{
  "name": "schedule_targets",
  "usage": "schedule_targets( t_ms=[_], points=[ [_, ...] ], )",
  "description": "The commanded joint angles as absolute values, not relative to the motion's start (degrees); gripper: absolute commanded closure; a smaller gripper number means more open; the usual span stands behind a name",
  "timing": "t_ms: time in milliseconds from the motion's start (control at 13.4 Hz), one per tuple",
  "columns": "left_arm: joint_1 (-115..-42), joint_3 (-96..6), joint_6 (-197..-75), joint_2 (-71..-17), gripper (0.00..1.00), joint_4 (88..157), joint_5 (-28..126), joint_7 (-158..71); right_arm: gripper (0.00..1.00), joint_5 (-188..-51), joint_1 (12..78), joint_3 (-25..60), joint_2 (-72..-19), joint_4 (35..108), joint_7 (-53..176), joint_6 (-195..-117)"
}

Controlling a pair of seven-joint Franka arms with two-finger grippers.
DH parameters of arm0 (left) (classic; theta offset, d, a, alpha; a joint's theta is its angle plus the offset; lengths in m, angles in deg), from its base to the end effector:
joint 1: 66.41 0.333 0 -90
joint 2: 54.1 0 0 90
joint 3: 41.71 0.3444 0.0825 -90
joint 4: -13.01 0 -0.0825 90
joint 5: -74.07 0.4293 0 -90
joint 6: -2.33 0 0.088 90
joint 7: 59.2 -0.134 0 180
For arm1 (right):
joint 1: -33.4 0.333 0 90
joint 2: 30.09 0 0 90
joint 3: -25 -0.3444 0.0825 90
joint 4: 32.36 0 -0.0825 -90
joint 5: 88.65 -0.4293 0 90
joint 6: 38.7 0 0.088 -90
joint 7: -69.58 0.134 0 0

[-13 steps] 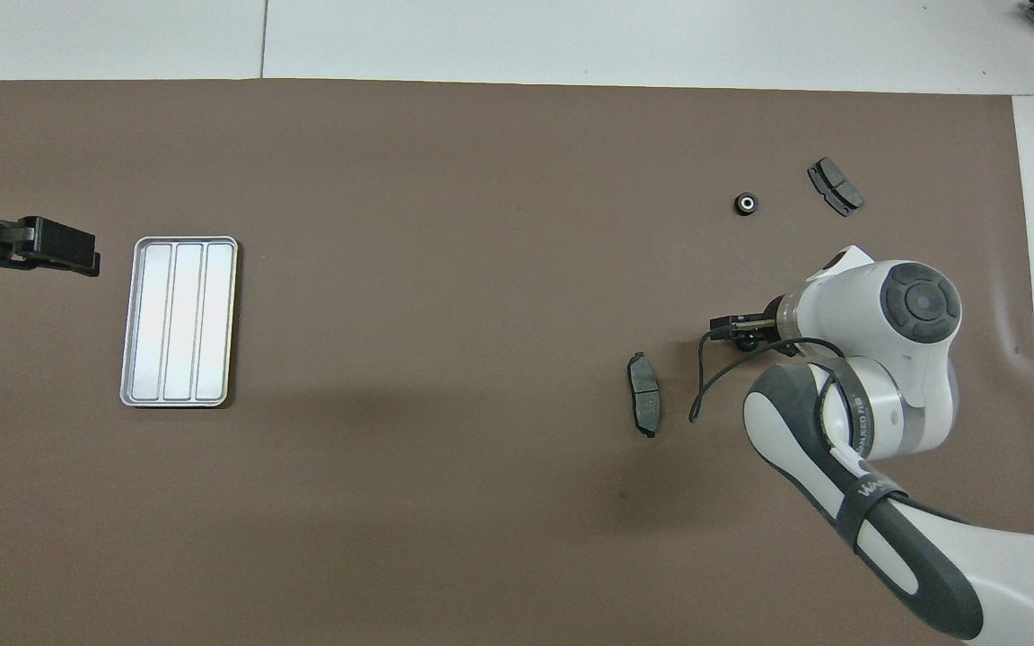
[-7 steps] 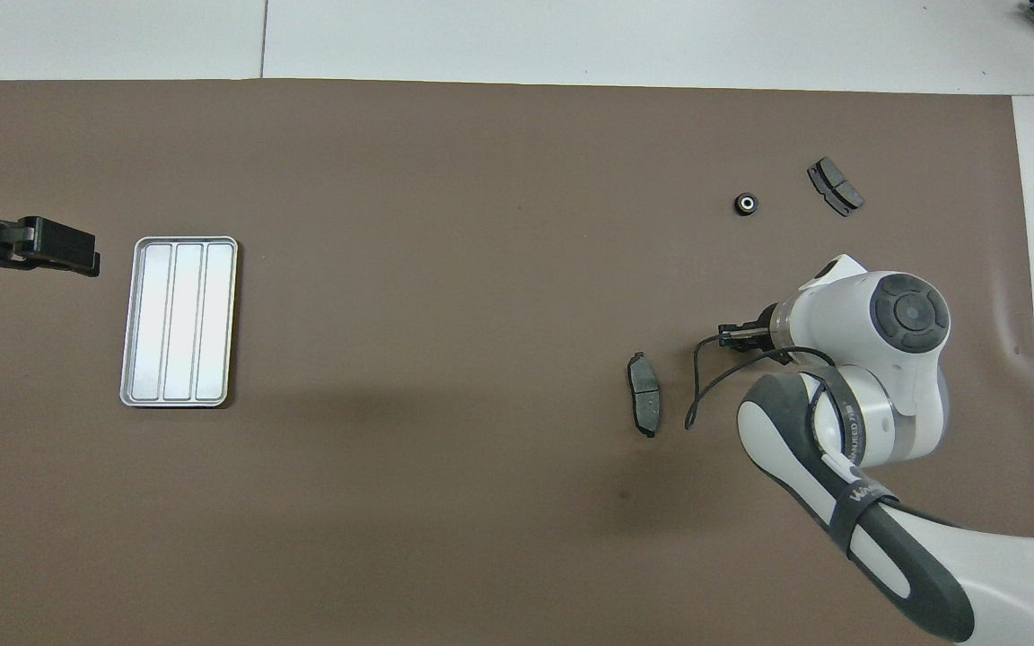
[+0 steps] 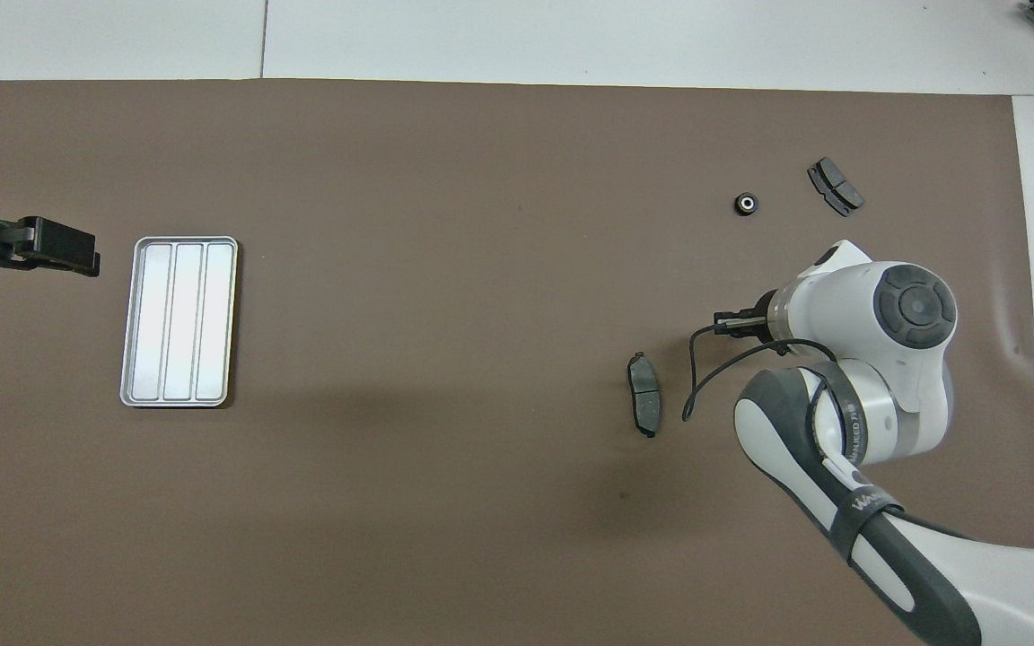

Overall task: Pick bearing gear from pile to tray
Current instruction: 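Carry the bearing gear with the right gripper toward the table center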

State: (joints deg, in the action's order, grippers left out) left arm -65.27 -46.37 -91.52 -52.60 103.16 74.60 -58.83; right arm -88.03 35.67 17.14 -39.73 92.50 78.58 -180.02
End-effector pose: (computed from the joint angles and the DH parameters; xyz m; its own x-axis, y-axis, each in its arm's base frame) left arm 0.6150 -0.0360 0.6148 0.9977 -0.0554 0.0385 -0.0552 -0.9985 -0.0069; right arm 0.5970 0.1062 0.2950 0.9929 0.0223 0.1166 0.0264 -0.9991 -0.0338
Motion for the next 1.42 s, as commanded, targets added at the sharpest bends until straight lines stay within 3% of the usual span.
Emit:
schedule_targets(
  t_ms=[0,224,524,898,1122,1347],
  points=[
    [-64.7,-46.6,-92.3,-54.5,0.0,105.4,74.9,-58.3,1.0,-89.2,40.9,16.6,-39.8,88.2,87.3,-177.0],
    [-64.7,-46.6,-92.2,-54.5,0.0,105.4,74.9,-58.3,1.0,-89.1,47.4,16.6,-41.7,83.2,96.7,-175.9],
    [-64.7,-46.6,-92.3,-54.5,0.0,105.4,74.9,-58.3,1.0,-87.9,54.8,16.7,-48.5,72.8,108.9,-172.3],
    [-64.7,-46.6,-92.3,-54.5,0.0,105.4,74.9,-58.3,1.0,-78.6,64.8,16.7,-60.6,56.3,126.6,-163.9],
    [-64.7,-46.6,-92.3,-54.5,0.0,105.4,74.9,-58.3,1.0,-77.8,67.7,16.7,-65.4,51.8,130.8,-163.4],
    [-64.7,-46.6,-92.3,-54.5,0.0,105.4,74.9,-58.3,1.0,-77.2,69.1,16.6,-66.2,51.8,132.9,-164.6]
  ],
)
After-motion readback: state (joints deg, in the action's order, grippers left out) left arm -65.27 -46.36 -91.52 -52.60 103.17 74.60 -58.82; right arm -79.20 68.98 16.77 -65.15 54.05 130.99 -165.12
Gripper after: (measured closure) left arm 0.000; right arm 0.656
